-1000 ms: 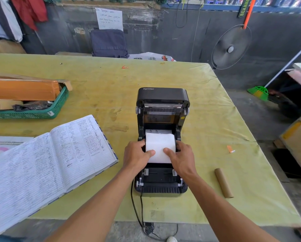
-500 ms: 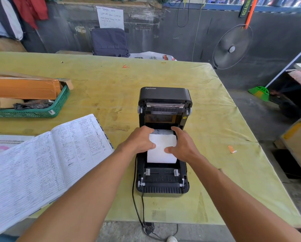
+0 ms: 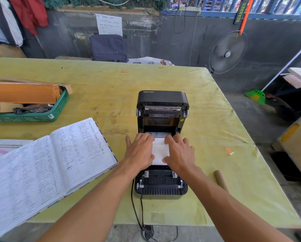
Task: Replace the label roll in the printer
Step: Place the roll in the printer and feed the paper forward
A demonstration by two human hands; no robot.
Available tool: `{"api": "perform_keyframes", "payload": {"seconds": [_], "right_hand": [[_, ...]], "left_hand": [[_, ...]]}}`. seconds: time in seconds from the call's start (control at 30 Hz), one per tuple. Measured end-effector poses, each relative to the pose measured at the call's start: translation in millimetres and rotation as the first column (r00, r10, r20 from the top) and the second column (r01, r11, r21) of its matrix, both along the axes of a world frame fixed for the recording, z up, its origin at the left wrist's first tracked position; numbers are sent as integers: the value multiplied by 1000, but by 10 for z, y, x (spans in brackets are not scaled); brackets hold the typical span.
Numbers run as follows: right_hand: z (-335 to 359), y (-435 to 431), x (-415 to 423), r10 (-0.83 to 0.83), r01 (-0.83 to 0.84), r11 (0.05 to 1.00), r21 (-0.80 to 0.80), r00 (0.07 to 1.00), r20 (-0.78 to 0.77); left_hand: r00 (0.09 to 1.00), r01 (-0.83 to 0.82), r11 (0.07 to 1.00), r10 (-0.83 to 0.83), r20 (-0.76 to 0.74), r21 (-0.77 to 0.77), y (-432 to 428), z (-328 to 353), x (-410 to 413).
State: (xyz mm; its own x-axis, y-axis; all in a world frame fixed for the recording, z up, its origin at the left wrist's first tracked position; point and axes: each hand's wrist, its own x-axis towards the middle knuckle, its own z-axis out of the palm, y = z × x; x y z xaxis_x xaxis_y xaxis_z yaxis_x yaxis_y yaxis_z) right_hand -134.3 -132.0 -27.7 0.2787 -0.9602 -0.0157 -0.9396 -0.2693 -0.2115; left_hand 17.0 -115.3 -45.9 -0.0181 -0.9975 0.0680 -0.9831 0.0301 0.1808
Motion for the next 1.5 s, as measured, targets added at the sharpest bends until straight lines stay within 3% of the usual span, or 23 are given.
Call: {"api": "perform_keyframes", "payload": {"seconds": [0.2,0.53,0.67,1.07,1.23,1.5], "right_hand": [[-123,103,4,64,-71,994,-81,994,-90],[-251,232,-109,112,-129,979,-158,987,-115],[-276,294,-117,96,-121,972,-200,987,-130],[-433,427,-205,169,-197,967,-159,970,-176],[-468,431,-216,203,-240,957,-165,956,-212],[-526,400,-214,290,-330,938,-107,915,-279]], "left_hand": [[987,97,985,-77,138,-141,184,-112,-31],[956,268,954,-246,158,-134,203,-30,150],[970,224,967,-208,130,-124,223,-66,102],[959,181,966,-132,250,-186,313,-173,-90],[957,152,978,-109,269,-144,302,-144,-136],[966,179,969,-141,217,-169,403,-249,-109]]}}
